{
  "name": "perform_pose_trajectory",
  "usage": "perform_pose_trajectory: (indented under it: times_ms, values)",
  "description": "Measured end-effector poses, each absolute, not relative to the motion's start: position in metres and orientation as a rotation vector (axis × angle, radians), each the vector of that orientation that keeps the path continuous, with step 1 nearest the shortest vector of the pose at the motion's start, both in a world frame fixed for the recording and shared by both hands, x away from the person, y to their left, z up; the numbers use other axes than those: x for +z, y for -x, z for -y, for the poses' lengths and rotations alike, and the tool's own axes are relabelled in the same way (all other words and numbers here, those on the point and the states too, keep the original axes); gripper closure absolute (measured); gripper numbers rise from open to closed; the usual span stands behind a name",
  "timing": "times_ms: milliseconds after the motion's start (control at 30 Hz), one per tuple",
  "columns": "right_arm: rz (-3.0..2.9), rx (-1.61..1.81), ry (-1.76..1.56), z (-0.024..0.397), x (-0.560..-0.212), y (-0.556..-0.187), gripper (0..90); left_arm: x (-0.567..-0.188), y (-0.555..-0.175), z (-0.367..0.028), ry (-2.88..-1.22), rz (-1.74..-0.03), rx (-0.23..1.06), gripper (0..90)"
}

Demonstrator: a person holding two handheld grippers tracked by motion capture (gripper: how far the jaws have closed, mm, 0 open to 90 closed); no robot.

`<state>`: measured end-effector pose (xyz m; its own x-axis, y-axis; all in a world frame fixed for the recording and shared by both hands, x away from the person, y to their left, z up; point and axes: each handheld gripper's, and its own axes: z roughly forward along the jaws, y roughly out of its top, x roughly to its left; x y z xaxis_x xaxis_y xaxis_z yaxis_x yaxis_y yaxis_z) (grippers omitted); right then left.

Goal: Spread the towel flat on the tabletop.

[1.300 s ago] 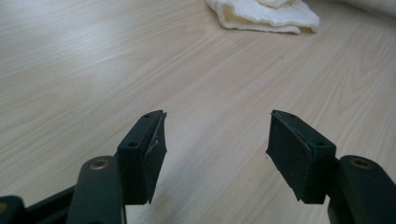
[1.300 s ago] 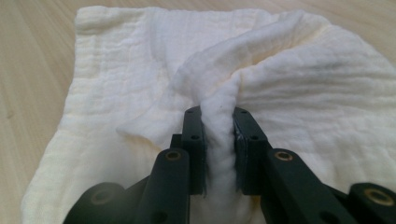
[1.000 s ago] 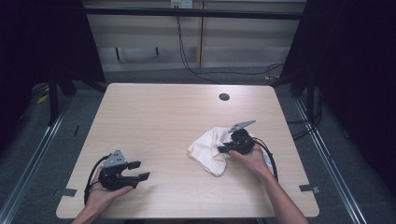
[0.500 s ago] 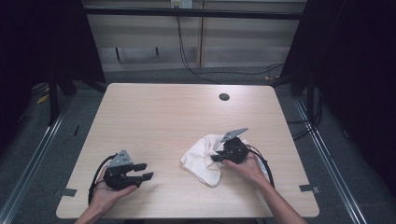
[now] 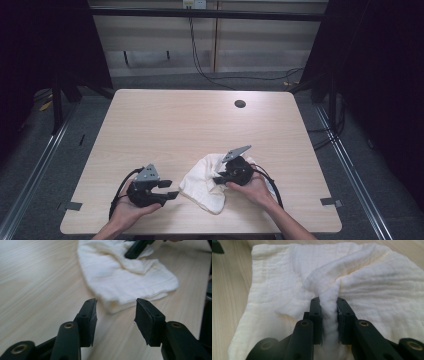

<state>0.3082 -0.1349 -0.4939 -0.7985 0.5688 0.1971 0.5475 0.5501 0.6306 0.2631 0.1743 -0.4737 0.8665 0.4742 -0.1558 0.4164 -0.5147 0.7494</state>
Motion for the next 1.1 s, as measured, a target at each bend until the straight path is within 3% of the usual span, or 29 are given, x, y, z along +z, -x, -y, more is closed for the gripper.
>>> perform_pose_trajectory:
  times_ms: [367, 633, 833, 867, 1100]
  values:
    - [-2.752, 1.079, -0.985, 0.112, -0.492, -0.299, 74.6, -0.48, -0.273, -0.151, -2.254, -0.577, 0.045, 55.4]
    - [-2.747, 1.078, -0.976, 0.114, -0.492, -0.292, 69.9, -0.494, -0.266, -0.15, -2.318, -0.564, 0.106, 57.6]
    - [-2.753, 1.098, -0.998, 0.117, -0.491, -0.288, 63.1, -0.494, -0.268, -0.151, -2.321, -0.542, 0.142, 72.3]
    - [-2.763, 1.107, -0.996, 0.119, -0.49, -0.284, 60.0, -0.494, -0.27, -0.151, -2.336, -0.51, 0.16, 81.9]
    - [-2.742, 1.155, -1.03, 0.131, -0.481, -0.276, 49.2, -0.495, -0.283, -0.161, -2.32, -0.552, 0.134, 84.9]
